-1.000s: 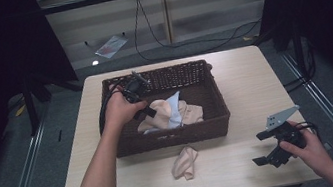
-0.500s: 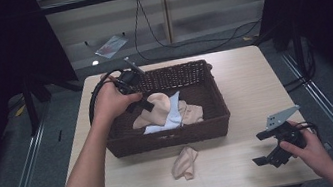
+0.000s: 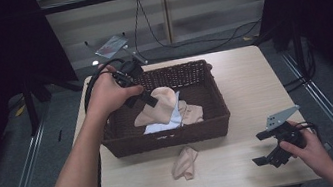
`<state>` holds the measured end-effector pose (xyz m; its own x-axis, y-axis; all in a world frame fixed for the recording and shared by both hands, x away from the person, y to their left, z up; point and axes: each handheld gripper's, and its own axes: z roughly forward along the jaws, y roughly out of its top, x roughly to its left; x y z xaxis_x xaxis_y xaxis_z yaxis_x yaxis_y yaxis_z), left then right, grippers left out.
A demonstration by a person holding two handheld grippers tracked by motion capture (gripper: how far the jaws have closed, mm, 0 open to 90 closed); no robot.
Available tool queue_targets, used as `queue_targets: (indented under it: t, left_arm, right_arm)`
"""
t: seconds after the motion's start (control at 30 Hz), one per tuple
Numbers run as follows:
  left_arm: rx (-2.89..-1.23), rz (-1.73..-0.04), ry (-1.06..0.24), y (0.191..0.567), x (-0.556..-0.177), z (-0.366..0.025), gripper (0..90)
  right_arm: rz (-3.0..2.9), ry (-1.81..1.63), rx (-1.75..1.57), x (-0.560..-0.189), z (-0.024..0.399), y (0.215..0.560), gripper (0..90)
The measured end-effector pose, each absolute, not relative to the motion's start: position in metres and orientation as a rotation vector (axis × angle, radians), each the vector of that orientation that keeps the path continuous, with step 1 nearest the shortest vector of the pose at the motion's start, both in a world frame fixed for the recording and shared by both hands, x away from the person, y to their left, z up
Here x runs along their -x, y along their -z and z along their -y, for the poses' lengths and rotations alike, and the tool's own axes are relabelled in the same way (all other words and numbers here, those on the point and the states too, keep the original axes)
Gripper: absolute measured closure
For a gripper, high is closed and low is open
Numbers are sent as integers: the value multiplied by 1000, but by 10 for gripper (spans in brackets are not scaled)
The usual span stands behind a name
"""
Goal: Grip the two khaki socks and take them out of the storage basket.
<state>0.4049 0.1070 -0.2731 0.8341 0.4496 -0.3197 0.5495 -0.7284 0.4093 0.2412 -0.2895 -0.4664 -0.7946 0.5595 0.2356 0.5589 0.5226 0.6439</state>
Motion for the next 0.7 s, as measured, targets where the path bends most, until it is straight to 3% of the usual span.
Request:
queue_targets:
  t: [0.7]
  left_arm:
    - [-2563,-605,336,271,-372,-96,877]
  right_arm:
    - [-2740,-1164,-1004,-241,290,466,21]
